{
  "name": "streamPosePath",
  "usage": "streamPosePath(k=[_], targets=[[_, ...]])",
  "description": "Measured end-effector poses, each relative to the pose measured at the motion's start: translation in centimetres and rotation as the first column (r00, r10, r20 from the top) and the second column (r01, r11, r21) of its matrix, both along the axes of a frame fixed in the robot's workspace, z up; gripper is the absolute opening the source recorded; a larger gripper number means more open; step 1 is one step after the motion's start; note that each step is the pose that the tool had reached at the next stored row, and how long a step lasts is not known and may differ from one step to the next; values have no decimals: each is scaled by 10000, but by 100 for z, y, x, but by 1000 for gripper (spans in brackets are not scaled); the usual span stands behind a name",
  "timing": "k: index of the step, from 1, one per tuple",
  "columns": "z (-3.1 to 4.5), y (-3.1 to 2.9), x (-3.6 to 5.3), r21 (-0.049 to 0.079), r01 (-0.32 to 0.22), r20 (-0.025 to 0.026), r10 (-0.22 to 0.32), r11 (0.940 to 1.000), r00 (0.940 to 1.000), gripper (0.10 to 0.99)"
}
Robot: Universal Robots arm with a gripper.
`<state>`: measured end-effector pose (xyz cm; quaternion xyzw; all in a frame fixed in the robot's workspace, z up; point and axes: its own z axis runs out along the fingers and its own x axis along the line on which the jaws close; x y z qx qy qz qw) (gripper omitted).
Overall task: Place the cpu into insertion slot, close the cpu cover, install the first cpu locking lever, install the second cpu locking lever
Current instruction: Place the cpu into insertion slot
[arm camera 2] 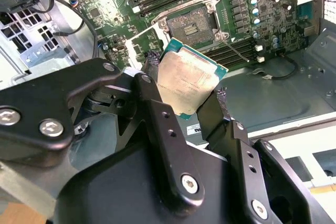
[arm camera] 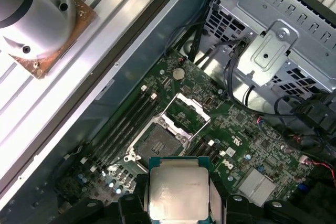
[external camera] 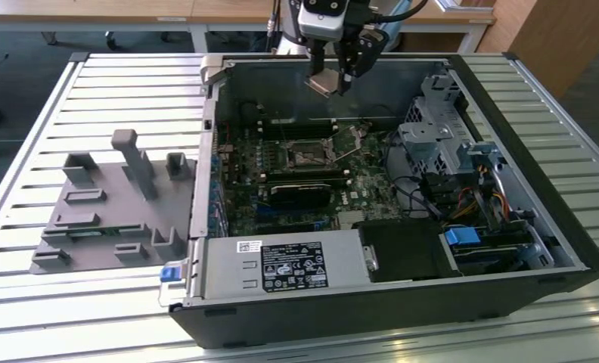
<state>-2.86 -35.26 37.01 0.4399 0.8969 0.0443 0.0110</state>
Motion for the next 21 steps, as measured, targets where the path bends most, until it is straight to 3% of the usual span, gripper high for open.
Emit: streamPosePath(k=[21], targets=[[-13,0,0,0,1017,0,-1017,9948,9948,541]])
